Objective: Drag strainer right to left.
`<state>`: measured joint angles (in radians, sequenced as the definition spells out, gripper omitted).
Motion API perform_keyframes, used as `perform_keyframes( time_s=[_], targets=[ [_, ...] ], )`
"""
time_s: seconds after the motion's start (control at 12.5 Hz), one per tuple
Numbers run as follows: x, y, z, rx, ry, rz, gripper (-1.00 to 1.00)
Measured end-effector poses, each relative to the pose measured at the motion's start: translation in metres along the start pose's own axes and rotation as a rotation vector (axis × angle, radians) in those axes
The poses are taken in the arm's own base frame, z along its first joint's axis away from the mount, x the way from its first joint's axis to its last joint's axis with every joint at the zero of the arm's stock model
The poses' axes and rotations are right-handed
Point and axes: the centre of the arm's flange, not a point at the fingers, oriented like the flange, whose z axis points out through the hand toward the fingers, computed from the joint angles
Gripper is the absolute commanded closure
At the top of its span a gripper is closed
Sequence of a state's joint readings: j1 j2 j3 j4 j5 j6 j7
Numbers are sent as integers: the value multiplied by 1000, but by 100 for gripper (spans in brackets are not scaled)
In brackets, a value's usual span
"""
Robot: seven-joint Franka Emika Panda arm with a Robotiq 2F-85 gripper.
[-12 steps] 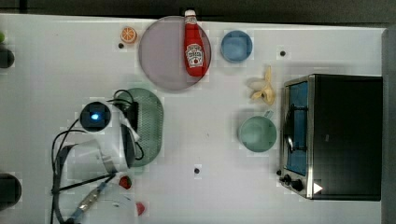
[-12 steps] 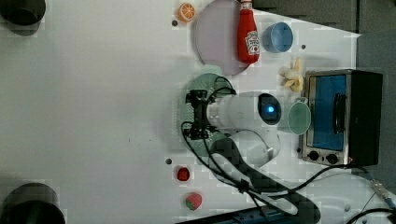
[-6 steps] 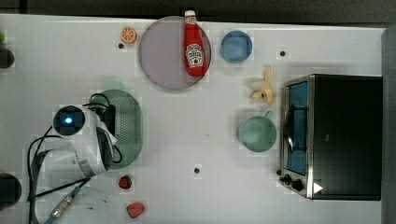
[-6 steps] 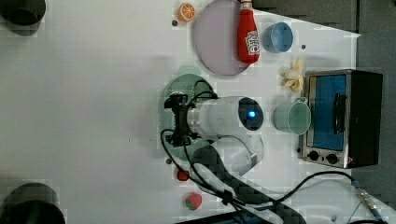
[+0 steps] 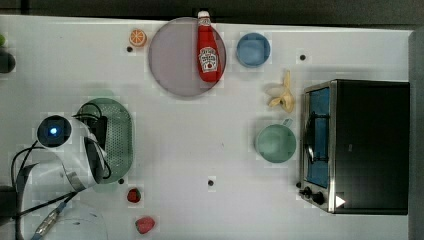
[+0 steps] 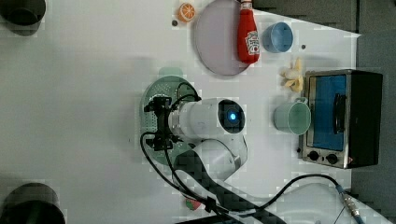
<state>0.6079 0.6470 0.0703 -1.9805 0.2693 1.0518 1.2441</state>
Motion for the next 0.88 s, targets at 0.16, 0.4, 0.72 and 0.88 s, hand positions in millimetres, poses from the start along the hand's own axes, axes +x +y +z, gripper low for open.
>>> perform_keyframes(
  time_s=[0.16, 0.4, 0.72, 0.88],
  targets=[
    [-16, -2, 2, 15, -12, -1, -100],
    [-46, -6, 8, 24, -42, -31, -100],
    [-53, 1, 13, 29, -22, -51, -100],
    [-43, 11, -2, -28, 31, -118, -100]
  ],
)
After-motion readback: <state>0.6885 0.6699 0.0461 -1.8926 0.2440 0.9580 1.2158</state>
